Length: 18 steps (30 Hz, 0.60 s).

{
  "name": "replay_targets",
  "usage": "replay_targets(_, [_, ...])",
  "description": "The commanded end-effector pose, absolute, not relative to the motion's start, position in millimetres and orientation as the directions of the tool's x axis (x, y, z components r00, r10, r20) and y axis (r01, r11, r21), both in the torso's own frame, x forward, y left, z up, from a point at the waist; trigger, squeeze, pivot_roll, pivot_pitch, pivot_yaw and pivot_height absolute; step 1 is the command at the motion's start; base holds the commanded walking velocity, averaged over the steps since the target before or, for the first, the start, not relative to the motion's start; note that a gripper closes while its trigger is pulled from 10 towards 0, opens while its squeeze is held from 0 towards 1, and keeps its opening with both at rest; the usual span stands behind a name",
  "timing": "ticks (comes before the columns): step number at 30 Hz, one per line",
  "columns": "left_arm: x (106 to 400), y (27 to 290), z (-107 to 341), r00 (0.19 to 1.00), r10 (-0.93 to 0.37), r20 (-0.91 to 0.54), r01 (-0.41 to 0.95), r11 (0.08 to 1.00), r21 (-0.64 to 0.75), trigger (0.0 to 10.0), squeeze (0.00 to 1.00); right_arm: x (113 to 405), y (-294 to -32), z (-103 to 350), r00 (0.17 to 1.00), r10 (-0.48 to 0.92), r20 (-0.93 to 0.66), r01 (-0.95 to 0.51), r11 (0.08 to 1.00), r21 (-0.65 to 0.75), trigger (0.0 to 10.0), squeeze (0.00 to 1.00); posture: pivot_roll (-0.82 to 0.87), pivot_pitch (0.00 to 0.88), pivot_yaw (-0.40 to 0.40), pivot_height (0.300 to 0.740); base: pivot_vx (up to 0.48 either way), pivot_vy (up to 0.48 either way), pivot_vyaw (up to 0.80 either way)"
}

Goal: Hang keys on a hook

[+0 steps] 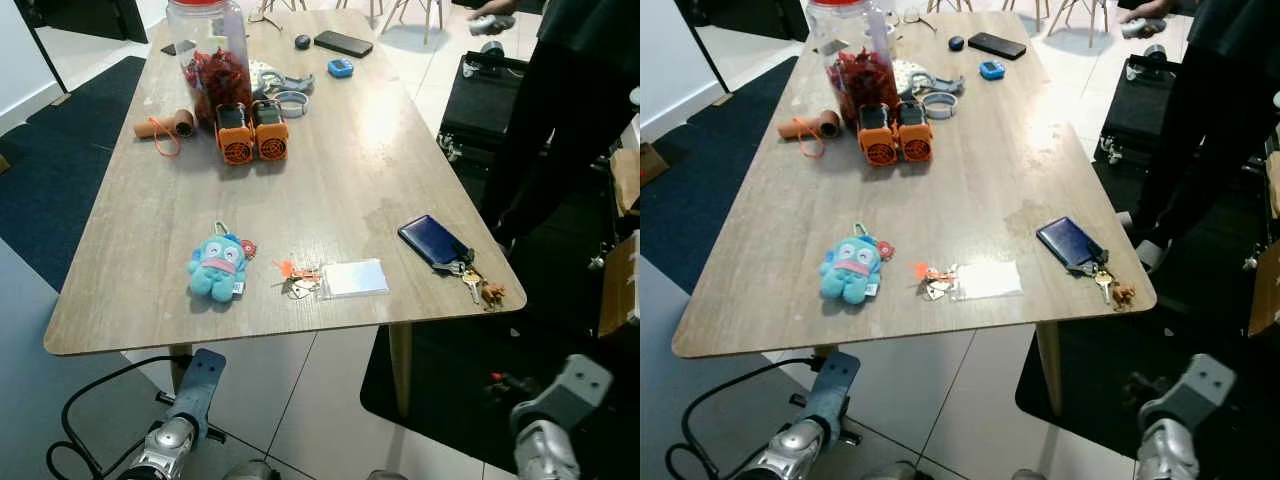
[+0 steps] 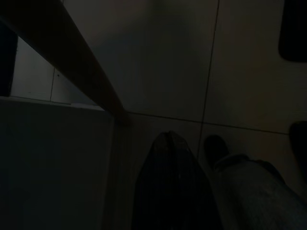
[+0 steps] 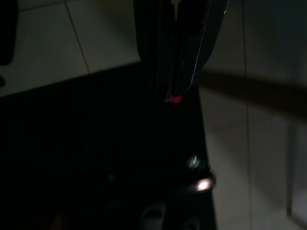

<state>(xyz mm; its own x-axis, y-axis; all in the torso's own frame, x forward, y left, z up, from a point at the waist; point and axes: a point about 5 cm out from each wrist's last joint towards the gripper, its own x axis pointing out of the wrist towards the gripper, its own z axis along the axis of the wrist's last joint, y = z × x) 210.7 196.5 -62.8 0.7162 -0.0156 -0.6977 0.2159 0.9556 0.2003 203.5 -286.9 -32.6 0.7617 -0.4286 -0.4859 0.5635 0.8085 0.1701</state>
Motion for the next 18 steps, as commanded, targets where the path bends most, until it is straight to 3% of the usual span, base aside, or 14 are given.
replay_targets(1, [204.3, 200.6, -66.3, 0.695, -0.009, -0.719, 0.224, 0.953, 0.204, 10.0, 0.00, 189.8, -268.8, -51.1, 0.735, -0.356, -0.577, 0.525, 0.837, 0.152, 0.0, 0.00, 0.09, 0.062, 0.010, 0.740, 0.000, 0.000, 0.00])
replay_targets(9, [204.1, 199.6, -66.8, 0.688, -0.022, -0.725, 0.247, 0.947, 0.206, 10.0, 0.00, 168.5, -217.1, -80.5, 0.676, -0.152, -0.721, 0.365, 0.919, 0.147, 0.0, 0.00, 0.09, 0.052, 0.009, 0.740, 0.000, 0.000, 0.00])
replay_targets(18, [209.7, 190.3, -65.6, 0.689, -0.039, -0.724, 0.263, 0.944, 0.200, 10.0, 0.00, 163.9, -193.9, -87.7, 0.648, -0.088, -0.757, 0.314, 0.936, 0.160, 0.0, 0.00, 0.07, 0.015, 0.008, 0.740, 0.000, 0.000, 0.00])
